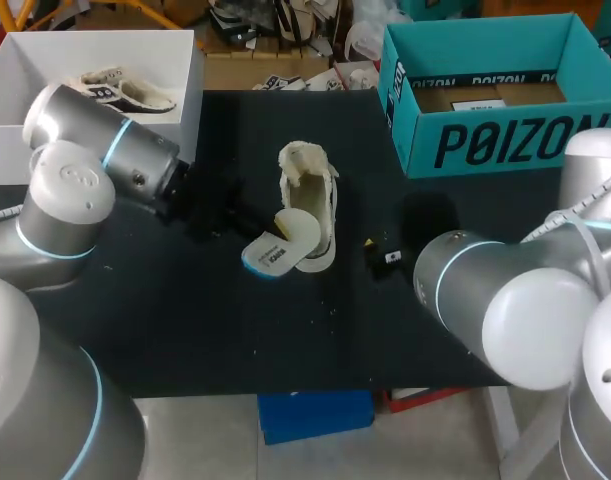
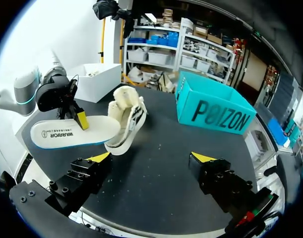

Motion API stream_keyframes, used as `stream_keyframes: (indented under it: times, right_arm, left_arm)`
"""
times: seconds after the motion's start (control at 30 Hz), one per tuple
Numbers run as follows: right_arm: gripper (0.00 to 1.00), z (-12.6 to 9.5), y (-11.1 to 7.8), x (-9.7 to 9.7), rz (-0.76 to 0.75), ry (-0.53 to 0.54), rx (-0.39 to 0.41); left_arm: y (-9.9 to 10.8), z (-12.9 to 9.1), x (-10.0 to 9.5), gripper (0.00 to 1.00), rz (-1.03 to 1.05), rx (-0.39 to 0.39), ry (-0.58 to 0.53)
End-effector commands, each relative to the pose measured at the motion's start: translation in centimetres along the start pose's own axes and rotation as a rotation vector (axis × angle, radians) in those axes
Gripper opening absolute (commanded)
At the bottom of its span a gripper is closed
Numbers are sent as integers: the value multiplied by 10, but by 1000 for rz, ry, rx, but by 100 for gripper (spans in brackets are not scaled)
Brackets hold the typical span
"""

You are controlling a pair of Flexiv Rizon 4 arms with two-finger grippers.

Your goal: Take the shoe out of the shoebox, open the shoe tongue, remove and reinsert the insole, then place the shoe into the shoebox

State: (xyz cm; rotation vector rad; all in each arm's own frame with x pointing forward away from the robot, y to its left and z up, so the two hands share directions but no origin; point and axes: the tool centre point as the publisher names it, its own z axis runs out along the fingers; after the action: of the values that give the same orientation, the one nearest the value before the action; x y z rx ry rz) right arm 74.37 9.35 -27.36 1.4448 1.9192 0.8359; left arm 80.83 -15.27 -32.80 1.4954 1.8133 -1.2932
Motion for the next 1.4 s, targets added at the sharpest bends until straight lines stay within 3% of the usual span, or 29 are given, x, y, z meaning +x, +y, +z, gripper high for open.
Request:
stream_keyframes:
  times: [0.03,0.4,0.97,1.4]
  right_arm:
    - [100,1,-1,3,2,-5,-3]
    - [100,1,-1,3,2,-5,-3]
    - [100,1,-1,3,2,-5,-3]
    - [100,1,-1,3,2,-5,-3]
  left_arm:
    - [-1,5,-2,0,-7,-22,15]
    - [14,16,-3,0,-32,-19,25]
    - [56,32,-9,0,-45,-37,44]
    - [88,37,-10,0,-41,-123,81]
